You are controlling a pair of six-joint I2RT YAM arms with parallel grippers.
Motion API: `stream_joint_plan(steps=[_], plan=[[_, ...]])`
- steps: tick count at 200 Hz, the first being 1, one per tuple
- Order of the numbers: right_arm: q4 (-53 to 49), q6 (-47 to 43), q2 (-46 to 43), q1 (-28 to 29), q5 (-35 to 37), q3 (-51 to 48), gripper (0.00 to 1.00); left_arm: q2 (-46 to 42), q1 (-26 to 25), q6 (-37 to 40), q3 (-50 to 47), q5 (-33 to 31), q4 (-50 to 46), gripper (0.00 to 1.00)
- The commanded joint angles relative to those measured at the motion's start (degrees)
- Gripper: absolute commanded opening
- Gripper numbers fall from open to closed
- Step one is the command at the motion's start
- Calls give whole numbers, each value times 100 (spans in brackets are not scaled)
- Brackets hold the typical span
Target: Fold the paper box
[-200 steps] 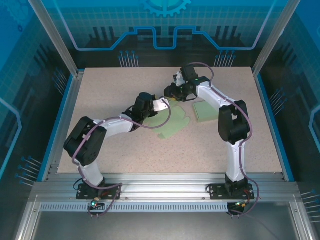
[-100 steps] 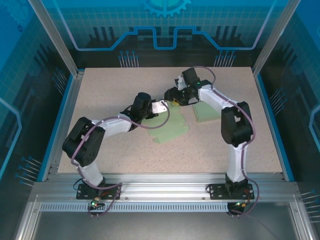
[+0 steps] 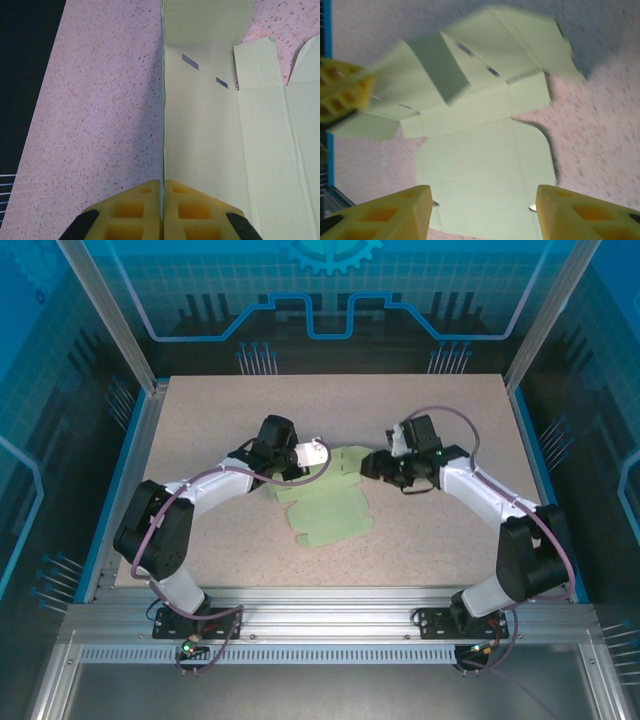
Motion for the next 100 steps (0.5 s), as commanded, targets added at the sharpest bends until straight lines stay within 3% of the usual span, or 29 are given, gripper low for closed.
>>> stream_joint_plan(steps=[1,43,100], plan=[[639,137,26,96,249,-510,55,-6,-61,-153,-53,184,172,10],[1316,-1,663,338,544,-526,54,146,-187,-229,-375,-389,1068,11],[1773,-388,1427,339,1109,-39,54,236,-172,-206,-545,-128,1237,12]])
